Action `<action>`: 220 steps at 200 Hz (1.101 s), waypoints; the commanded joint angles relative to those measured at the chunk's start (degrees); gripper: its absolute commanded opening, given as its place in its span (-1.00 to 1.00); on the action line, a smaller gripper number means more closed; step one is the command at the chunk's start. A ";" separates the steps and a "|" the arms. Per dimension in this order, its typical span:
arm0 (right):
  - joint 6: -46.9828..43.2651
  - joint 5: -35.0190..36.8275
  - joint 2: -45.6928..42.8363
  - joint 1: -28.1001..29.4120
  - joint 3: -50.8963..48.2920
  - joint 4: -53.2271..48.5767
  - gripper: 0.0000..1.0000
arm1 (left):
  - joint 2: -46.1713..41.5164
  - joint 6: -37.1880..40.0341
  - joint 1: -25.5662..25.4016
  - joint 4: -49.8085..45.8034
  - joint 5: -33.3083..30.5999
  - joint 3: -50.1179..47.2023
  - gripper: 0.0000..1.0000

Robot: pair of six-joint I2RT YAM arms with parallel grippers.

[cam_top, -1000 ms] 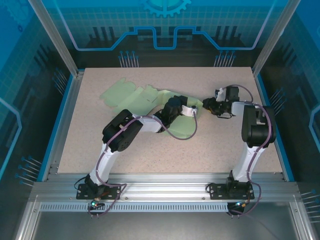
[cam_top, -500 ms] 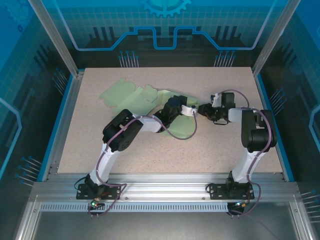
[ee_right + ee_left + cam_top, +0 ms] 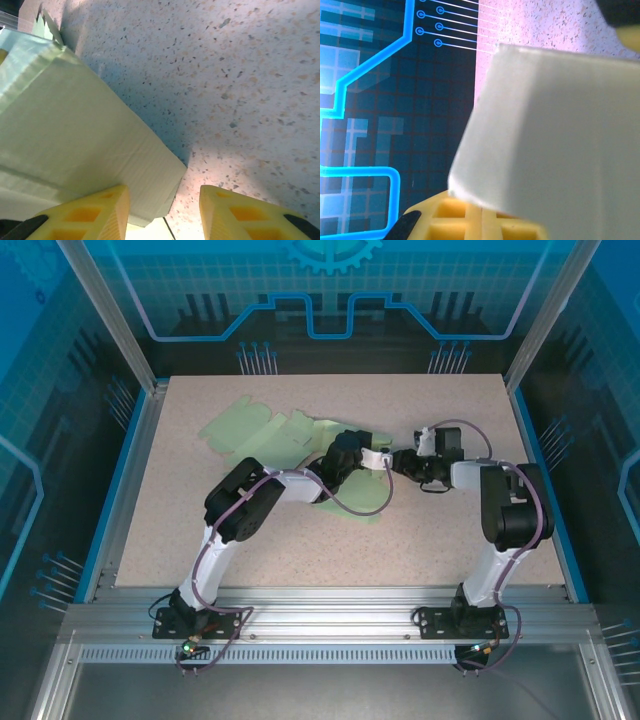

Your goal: Fold the paper box

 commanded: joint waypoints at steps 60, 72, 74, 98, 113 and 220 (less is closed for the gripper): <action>-0.85 0.79 -4.61 1.78 -3.00 2.07 0.03 | -0.76 -4.45 0.99 -3.66 2.20 1.65 -1.00; -1.07 1.13 -4.83 1.92 -3.26 2.16 0.04 | -0.78 -4.36 0.99 -3.76 2.42 1.56 -1.00; -1.16 1.19 -4.84 1.95 -3.29 2.16 0.05 | -0.83 -4.32 0.97 -3.69 2.39 1.54 -1.00; -1.87 1.39 -4.58 2.16 -3.07 2.14 0.06 | -0.76 -3.98 1.07 -0.61 2.79 0.40 -1.00; -2.60 1.53 -4.40 2.13 -3.06 2.07 0.08 | -0.65 -1.25 1.12 5.66 3.95 -1.63 -1.00; -6.79 8.02 -3.18 4.89 -1.10 2.56 0.18 | -0.67 1.42 2.41 16.77 7.47 -6.43 -1.00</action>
